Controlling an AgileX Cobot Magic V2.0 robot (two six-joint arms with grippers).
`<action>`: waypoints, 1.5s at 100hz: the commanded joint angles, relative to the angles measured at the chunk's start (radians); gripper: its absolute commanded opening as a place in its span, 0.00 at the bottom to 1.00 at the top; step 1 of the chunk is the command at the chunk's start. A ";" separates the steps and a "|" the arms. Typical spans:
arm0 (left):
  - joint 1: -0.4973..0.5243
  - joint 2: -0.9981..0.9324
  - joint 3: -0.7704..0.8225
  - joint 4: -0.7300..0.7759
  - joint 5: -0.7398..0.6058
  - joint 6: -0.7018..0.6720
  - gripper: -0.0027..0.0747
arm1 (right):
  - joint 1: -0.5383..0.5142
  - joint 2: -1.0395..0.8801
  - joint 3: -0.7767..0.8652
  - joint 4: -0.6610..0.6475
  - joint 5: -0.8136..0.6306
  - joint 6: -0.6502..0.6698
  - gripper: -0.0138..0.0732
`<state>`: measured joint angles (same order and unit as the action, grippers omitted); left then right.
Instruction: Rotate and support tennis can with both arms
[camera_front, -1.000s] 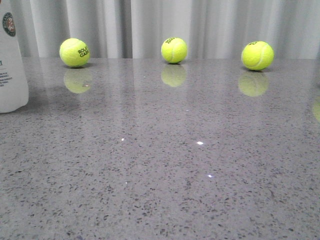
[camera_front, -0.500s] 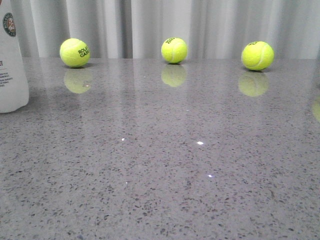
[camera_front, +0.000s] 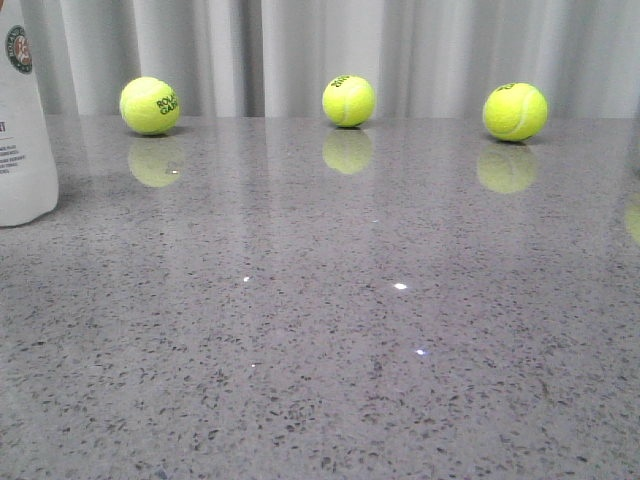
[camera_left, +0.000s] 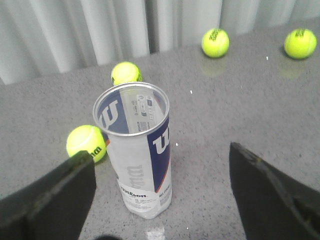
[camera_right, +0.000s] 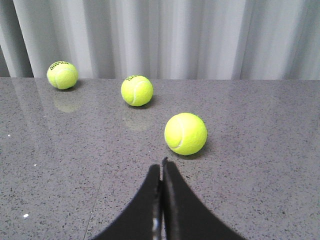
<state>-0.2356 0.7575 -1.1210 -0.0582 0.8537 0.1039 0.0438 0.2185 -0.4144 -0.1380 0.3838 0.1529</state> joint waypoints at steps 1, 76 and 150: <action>0.001 -0.092 0.111 -0.012 -0.210 -0.017 0.72 | -0.007 0.008 -0.024 -0.011 -0.086 0.000 0.08; 0.001 -0.388 0.615 -0.058 -0.617 -0.017 0.01 | -0.007 0.008 -0.024 -0.011 -0.086 0.000 0.08; 0.001 -0.391 0.639 -0.043 -0.650 -0.017 0.01 | -0.007 0.008 -0.024 -0.011 -0.086 0.000 0.08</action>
<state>-0.2356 0.3643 -0.4726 -0.1037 0.3152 0.0961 0.0438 0.2185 -0.4144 -0.1380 0.3838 0.1529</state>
